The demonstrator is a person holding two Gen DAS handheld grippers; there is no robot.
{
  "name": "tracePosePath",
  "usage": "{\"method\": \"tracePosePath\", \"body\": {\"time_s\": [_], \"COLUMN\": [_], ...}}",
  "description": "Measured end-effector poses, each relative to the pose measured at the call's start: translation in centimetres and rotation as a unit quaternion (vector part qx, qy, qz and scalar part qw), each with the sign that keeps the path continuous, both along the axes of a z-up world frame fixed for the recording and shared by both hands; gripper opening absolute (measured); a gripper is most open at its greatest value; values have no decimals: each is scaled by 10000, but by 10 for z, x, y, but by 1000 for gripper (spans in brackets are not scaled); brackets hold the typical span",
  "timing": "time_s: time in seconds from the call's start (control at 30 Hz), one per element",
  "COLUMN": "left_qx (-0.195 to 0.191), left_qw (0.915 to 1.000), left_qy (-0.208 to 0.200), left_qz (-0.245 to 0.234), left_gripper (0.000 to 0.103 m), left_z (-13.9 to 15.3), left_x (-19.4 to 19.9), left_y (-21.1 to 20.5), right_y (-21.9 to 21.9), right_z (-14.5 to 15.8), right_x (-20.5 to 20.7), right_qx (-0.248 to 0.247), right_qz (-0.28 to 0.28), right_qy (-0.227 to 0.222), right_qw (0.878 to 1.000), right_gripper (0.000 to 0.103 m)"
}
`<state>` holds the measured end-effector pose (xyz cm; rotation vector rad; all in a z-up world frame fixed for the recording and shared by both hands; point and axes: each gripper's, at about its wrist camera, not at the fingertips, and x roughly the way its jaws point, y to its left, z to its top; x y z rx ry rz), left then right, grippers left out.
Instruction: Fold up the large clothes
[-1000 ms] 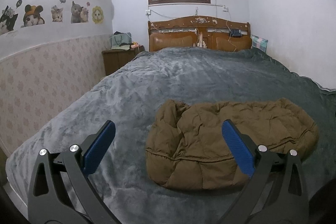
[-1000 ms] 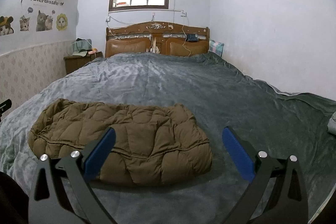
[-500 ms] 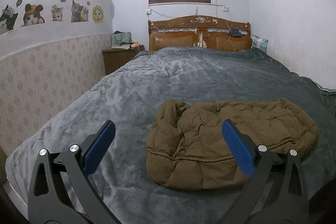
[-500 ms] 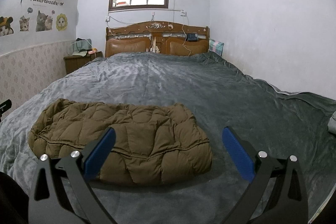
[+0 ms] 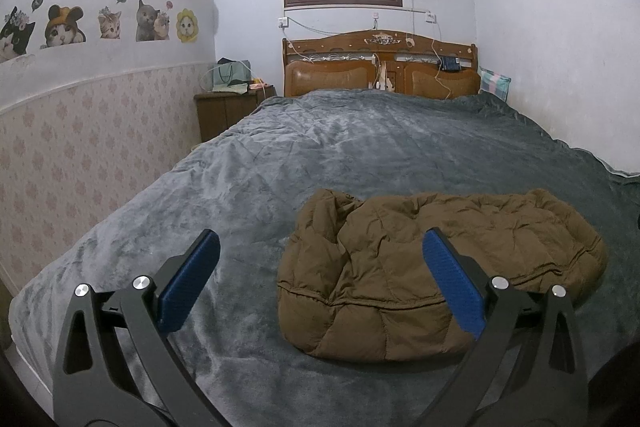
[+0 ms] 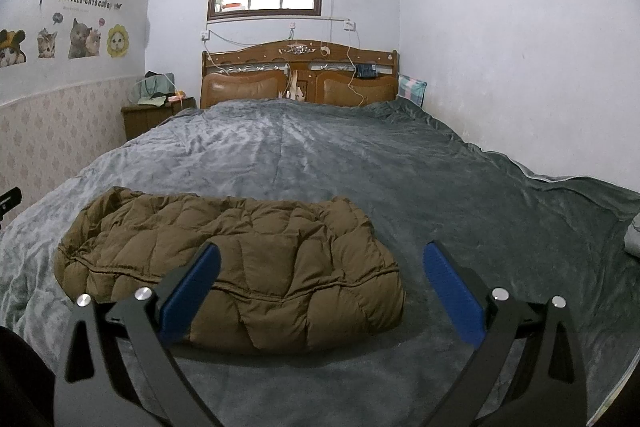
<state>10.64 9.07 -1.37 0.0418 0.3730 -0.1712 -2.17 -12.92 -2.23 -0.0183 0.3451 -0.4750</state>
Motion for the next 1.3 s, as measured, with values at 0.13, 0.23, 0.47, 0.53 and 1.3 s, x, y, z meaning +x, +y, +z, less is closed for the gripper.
{"method": "tracePosePath", "body": {"time_s": [0.13, 0.23, 0.47, 0.53, 1.3], "left_qx": [-55, -42, 56, 22, -185], "left_qw": [10000, 10000, 10000, 10000, 9995], "left_qy": [25, 8, -32, -2, 241], "left_qz": [30, 63, 53, 38, 4], "left_gripper": [100, 100, 100, 100, 100], "left_z": [0, 0, 1, 1, -1], "left_x": [0, -2, -9, -8, -5], "left_y": [0, -1, -8, -7, 0], "right_y": [0, 0, 0, -1, -2], "right_z": [0, 0, 1, 1, 2], "right_x": [0, 0, 0, 0, -1], "right_qx": [1, -4, 2, -6, 7], "right_qz": [0, 1, 3, 4, 12], "right_qy": [3, 3, 5, 1, -20], "right_qw": [10000, 10000, 10000, 10000, 10000], "right_gripper": [101, 101, 101, 101, 101]}}
